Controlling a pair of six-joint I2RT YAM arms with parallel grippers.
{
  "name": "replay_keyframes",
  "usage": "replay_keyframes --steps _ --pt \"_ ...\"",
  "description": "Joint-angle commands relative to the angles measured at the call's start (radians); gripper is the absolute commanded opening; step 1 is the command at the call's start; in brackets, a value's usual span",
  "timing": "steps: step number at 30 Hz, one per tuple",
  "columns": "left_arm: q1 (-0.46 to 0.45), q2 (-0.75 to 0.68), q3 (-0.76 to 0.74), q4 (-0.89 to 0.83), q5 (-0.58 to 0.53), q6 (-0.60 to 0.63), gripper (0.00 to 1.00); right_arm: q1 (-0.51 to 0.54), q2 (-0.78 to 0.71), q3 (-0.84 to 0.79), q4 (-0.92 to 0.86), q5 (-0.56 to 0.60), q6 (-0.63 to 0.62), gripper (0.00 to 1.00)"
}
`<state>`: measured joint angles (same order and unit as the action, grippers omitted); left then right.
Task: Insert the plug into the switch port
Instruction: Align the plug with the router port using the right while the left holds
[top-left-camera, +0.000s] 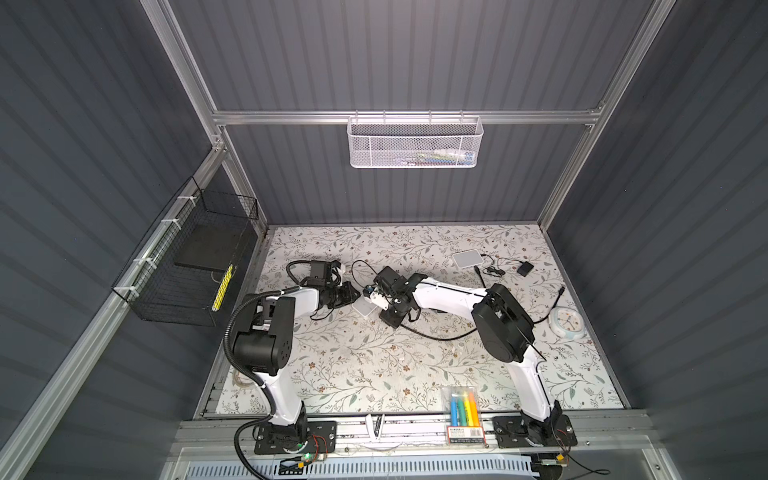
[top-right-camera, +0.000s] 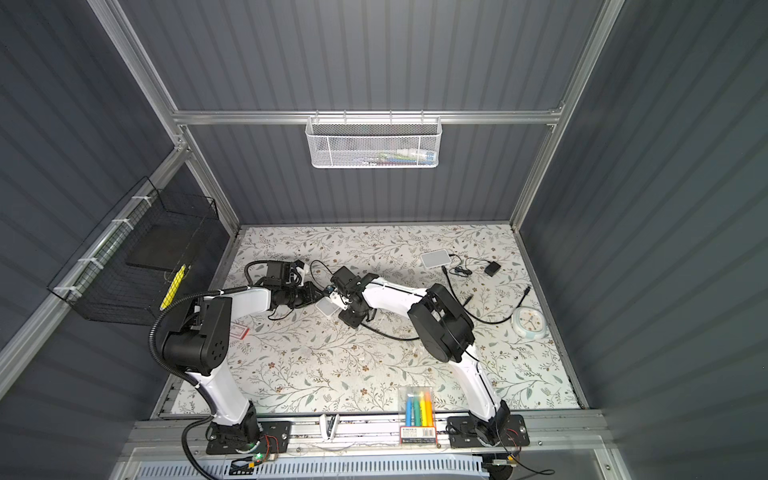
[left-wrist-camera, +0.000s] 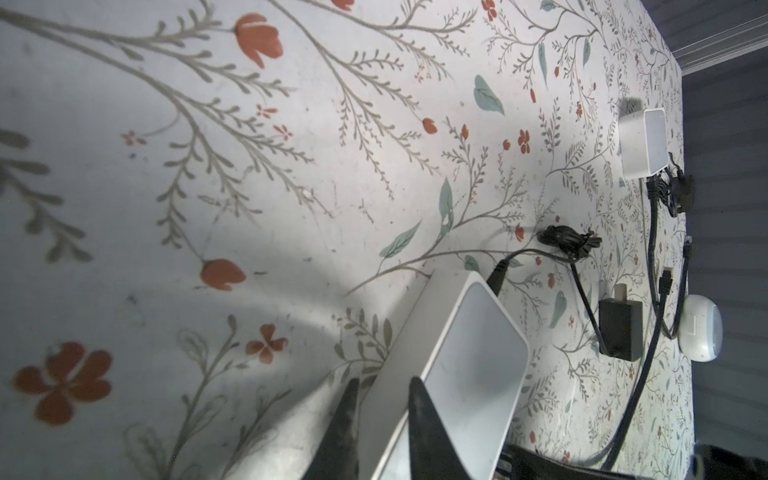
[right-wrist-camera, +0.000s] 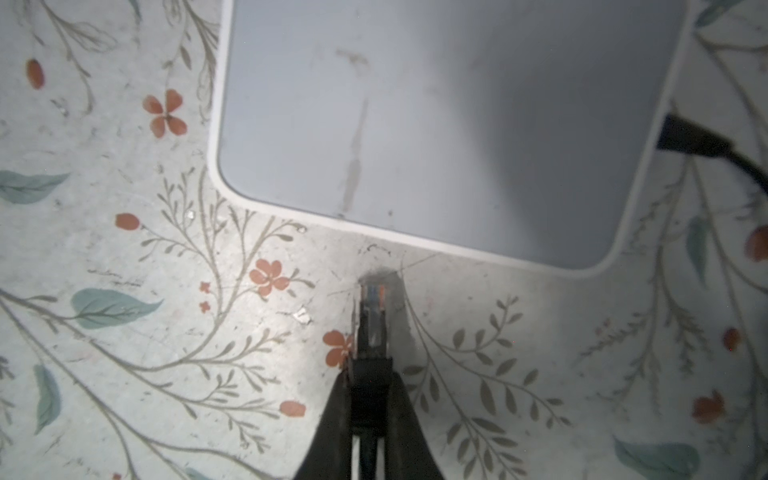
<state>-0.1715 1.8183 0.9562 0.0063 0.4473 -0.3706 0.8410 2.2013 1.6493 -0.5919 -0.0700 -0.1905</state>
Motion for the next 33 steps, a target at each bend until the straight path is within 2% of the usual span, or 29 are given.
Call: replay_keyframes --steps 1,11,21,25,33 --pt "-0.008 0.007 0.009 -0.039 0.013 0.013 0.22 -0.014 -0.009 -0.024 -0.029 0.005 -0.001 0.02" --pt "-0.008 -0.017 0.015 -0.033 0.043 0.029 0.23 -0.04 -0.08 -0.08 0.027 0.055 0.006 0.0" --pt "-0.008 0.002 0.027 -0.031 0.065 0.023 0.23 -0.026 -0.105 -0.192 0.273 0.19 0.003 0.0" --pt "-0.009 0.011 0.027 -0.022 0.075 0.013 0.23 -0.02 -0.129 -0.252 0.372 0.184 0.01 0.0" --pt "-0.01 0.038 0.047 -0.025 0.081 0.008 0.23 0.007 -0.163 -0.312 0.411 0.163 -0.024 0.0"
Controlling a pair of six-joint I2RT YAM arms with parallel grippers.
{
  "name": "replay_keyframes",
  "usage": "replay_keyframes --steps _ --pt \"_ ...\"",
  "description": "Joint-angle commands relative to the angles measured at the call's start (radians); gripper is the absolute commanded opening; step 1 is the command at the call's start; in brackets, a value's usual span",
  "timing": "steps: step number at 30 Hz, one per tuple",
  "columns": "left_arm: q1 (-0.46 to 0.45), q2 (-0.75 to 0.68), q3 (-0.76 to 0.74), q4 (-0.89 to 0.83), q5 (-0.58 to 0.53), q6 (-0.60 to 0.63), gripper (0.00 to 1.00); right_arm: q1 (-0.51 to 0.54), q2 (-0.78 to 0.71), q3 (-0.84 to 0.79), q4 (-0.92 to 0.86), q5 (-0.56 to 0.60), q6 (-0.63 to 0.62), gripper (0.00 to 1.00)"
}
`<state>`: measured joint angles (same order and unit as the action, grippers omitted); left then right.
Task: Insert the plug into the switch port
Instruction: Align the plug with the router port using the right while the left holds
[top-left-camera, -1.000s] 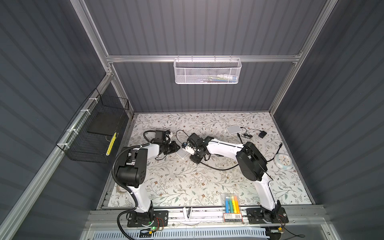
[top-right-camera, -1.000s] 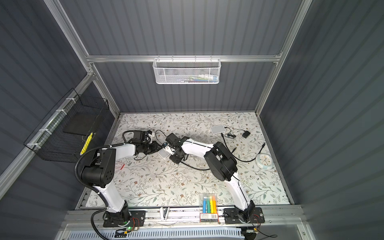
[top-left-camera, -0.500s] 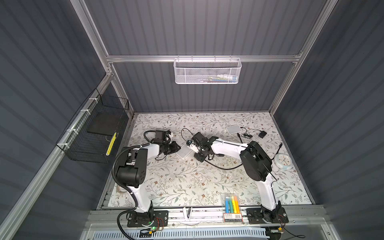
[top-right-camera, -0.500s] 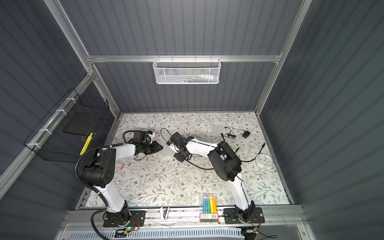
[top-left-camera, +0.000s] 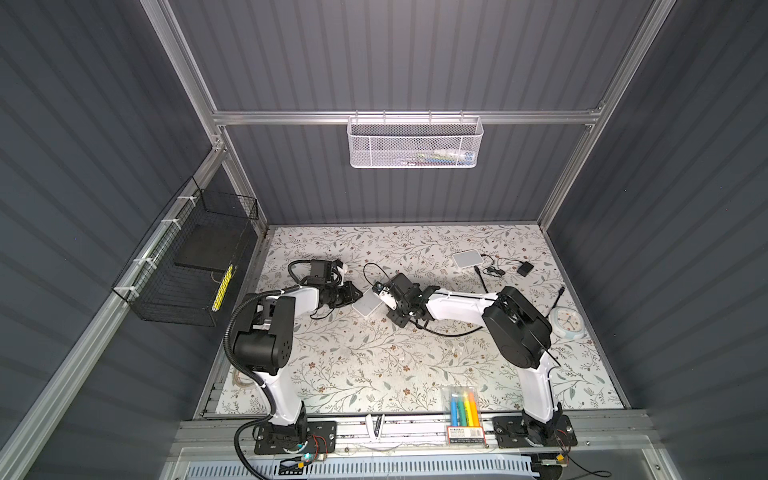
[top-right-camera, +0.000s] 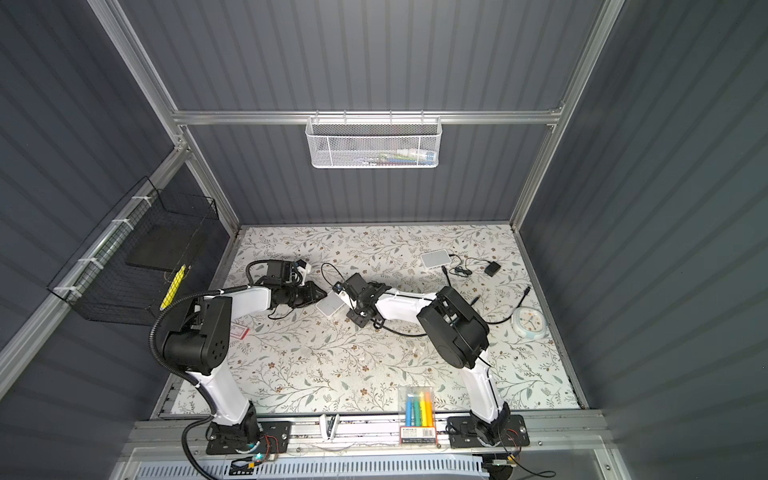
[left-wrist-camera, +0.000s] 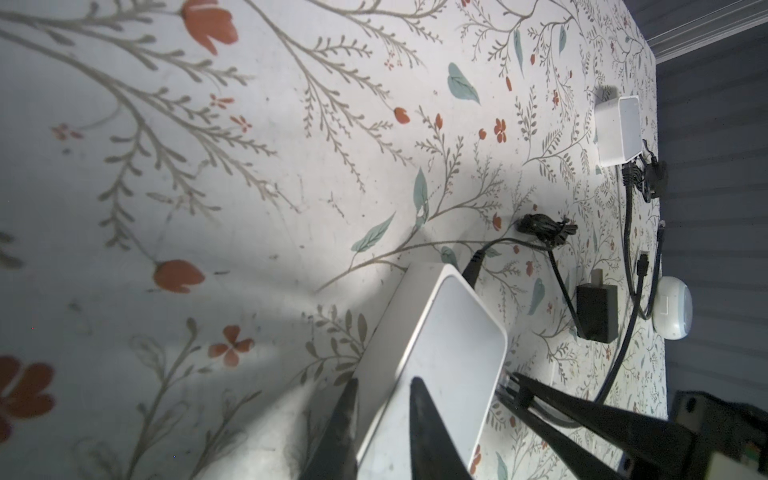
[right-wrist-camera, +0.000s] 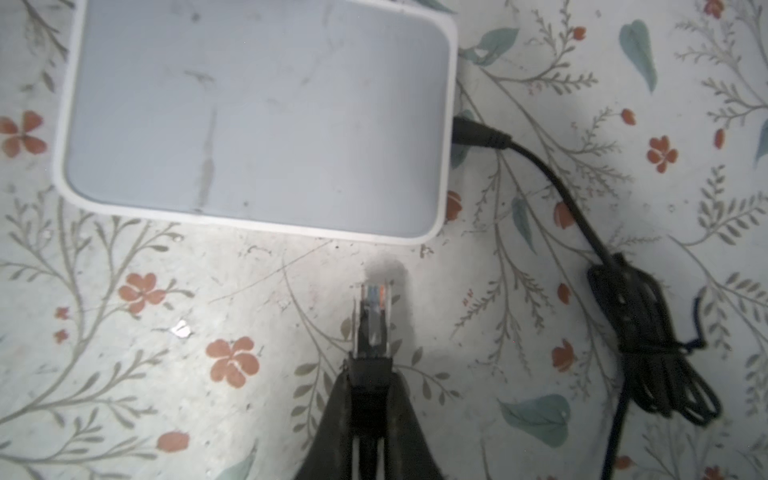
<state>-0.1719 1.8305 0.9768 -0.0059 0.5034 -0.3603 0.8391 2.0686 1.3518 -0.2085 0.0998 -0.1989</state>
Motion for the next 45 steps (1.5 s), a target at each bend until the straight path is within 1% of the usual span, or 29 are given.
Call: replay_keyframes --steps 1,6,20,25,29,34,39,45 --pt "-0.011 0.029 0.029 -0.01 0.026 -0.003 0.23 0.011 -0.03 -0.014 0.026 -0.009 -0.016 0.0" --pt "-0.02 0.049 0.036 -0.003 0.032 -0.013 0.23 0.015 -0.025 0.006 0.01 -0.037 -0.016 0.0" --pt "-0.028 0.086 0.054 0.0 0.046 -0.007 0.23 0.018 0.048 0.117 -0.08 -0.03 -0.025 0.0" --pt "-0.028 0.091 0.064 -0.012 0.043 0.001 0.23 0.018 0.044 0.1 -0.098 -0.02 -0.028 0.0" --pt "-0.028 0.091 0.067 -0.025 0.031 0.011 0.23 0.018 -0.007 0.065 -0.113 -0.005 -0.029 0.0" --pt "-0.028 0.104 0.083 -0.023 0.035 0.003 0.22 0.019 -0.038 0.045 -0.128 -0.019 -0.028 0.0" --pt "-0.028 0.105 0.091 -0.028 0.037 0.003 0.22 0.019 -0.026 0.043 -0.112 -0.025 -0.024 0.0" --pt "-0.028 0.101 0.099 -0.039 0.042 0.006 0.22 0.02 0.019 0.099 -0.128 -0.017 -0.023 0.0"
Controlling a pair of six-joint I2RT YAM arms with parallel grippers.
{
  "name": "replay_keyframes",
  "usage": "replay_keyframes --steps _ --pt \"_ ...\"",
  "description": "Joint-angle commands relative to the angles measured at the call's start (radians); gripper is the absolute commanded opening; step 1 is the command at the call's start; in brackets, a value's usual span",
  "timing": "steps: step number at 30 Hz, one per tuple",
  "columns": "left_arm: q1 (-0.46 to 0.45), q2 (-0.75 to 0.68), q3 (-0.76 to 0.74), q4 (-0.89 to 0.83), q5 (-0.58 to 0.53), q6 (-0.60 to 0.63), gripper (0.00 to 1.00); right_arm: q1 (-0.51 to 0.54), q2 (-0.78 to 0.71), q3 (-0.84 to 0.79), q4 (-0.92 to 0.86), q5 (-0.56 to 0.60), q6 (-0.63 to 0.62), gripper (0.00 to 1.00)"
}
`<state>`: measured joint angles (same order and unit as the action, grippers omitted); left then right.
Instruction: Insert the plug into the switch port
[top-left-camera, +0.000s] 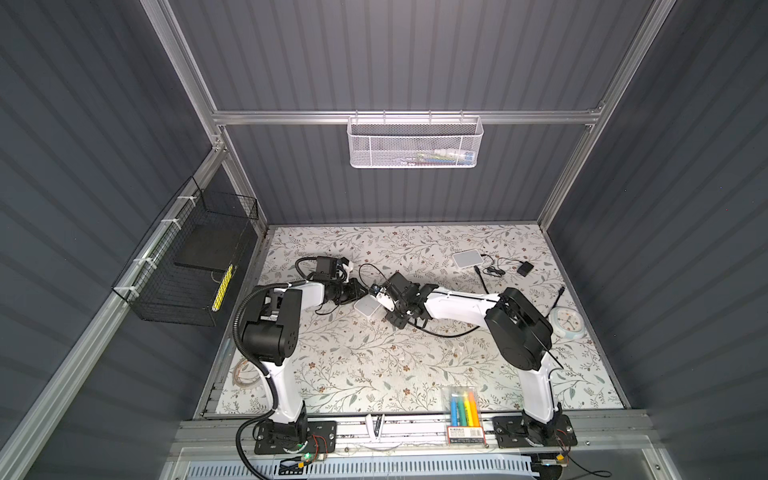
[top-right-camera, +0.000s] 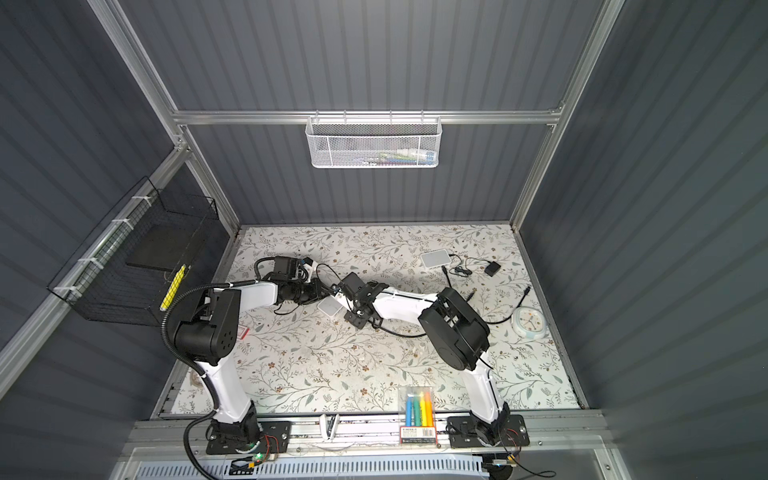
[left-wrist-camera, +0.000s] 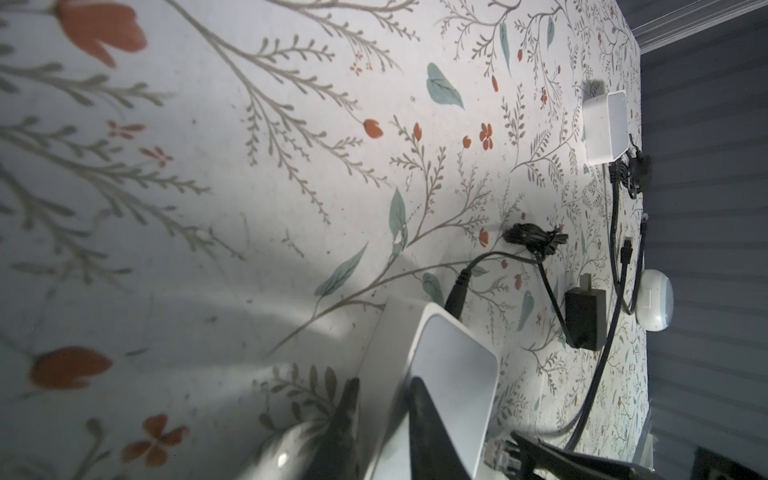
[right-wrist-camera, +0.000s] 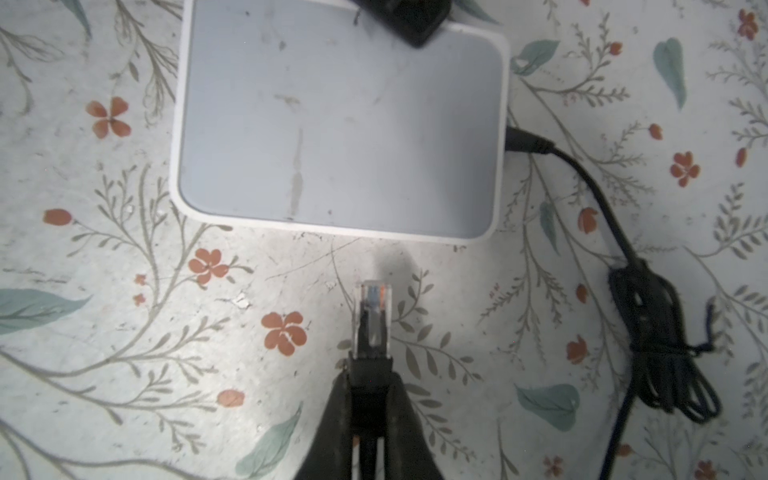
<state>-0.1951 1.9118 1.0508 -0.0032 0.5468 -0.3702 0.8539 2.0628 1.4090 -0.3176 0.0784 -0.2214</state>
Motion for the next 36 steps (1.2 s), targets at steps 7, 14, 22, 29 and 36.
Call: replay_keyframes --steps 7,14,22,29,36 --pt "-0.006 0.024 0.042 -0.061 0.012 0.025 0.22 0.004 0.068 0.093 -0.031 0.009 -0.011 0.0" --pt "-0.007 0.033 0.054 -0.067 0.012 0.03 0.22 0.004 0.073 0.089 -0.035 0.009 -0.012 0.0" --pt "-0.01 0.039 0.057 -0.067 0.01 0.028 0.21 0.001 0.069 0.07 -0.028 0.021 -0.007 0.0" --pt "-0.012 0.04 0.053 -0.067 0.005 0.027 0.21 -0.007 0.042 0.047 -0.026 0.033 -0.006 0.0" --pt "-0.015 0.036 0.059 -0.07 0.002 0.026 0.21 -0.008 0.02 0.024 -0.014 0.039 -0.002 0.0"
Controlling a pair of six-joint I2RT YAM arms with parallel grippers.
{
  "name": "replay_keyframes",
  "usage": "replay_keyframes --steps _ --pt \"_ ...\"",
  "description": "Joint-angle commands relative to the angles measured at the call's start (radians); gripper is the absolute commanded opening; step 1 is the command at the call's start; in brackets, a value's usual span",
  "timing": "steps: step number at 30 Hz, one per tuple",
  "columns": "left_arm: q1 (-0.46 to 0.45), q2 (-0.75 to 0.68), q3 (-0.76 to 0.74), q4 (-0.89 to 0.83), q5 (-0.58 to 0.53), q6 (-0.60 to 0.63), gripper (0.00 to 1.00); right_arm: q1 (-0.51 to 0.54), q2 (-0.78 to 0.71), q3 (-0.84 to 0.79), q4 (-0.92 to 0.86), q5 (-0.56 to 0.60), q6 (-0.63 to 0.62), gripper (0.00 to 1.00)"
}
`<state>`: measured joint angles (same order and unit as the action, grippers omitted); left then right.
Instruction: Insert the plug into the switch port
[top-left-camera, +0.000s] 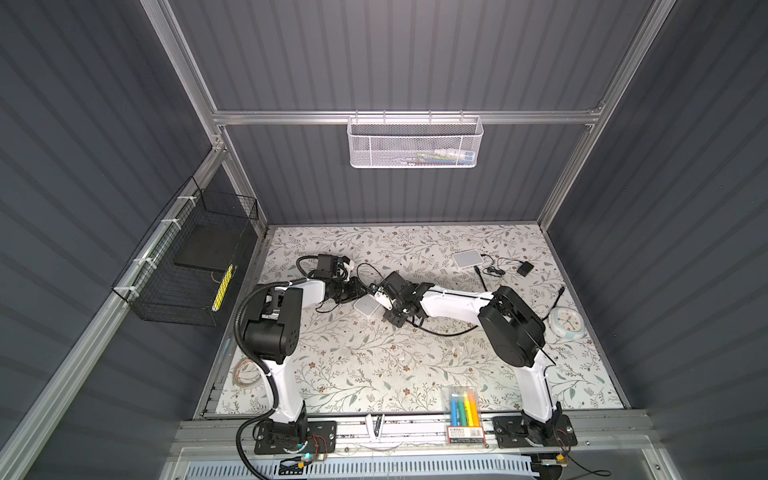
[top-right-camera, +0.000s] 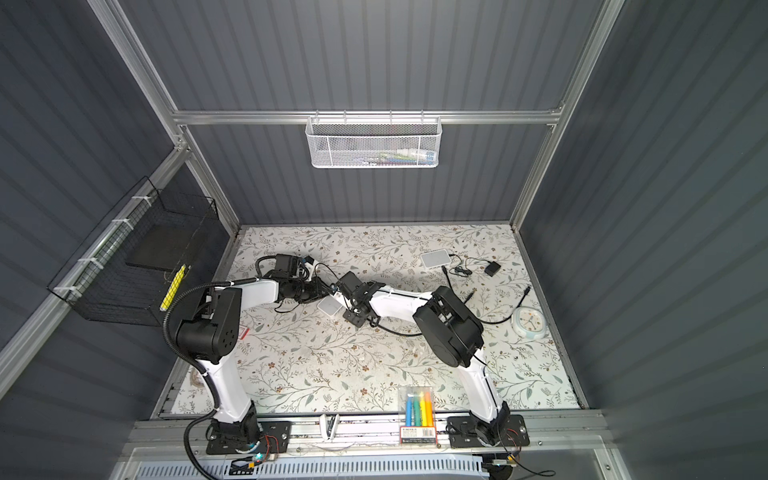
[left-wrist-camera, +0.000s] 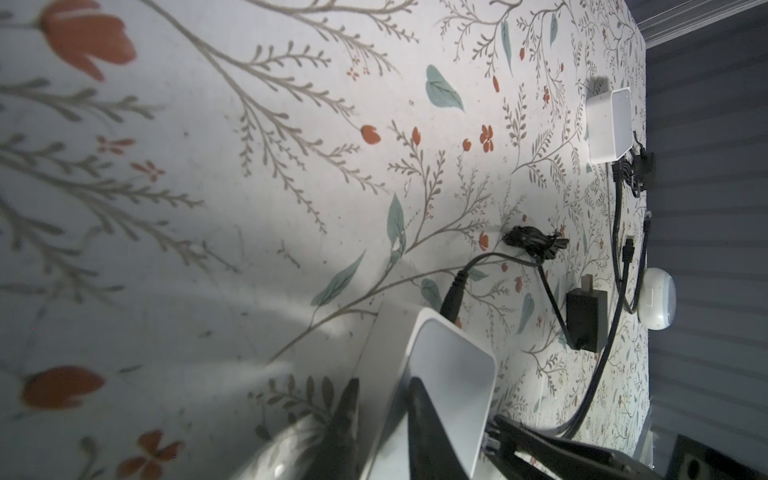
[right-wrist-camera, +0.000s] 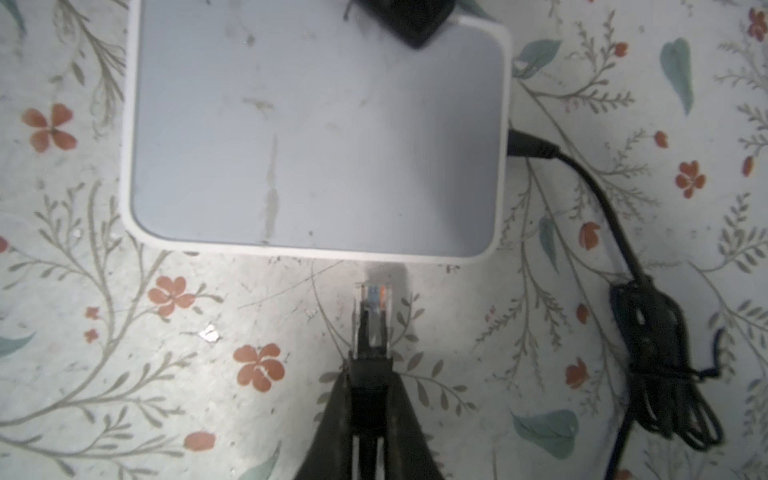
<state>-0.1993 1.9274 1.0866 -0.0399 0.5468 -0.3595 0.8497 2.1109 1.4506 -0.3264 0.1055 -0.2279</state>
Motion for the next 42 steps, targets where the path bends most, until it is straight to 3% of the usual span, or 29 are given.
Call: replay_keyframes --steps 1,29,42 --pt "-0.012 0.019 0.024 -0.034 0.003 0.016 0.21 -0.005 -0.026 -0.016 -0.001 0.009 0.005 0.0" --pt "-0.037 0.012 0.016 -0.036 0.019 0.013 0.21 -0.005 0.057 0.111 -0.019 0.021 -0.006 0.0" --pt "-0.065 0.031 -0.056 0.08 0.049 -0.035 0.2 -0.004 0.068 0.126 0.0 0.02 0.015 0.0"
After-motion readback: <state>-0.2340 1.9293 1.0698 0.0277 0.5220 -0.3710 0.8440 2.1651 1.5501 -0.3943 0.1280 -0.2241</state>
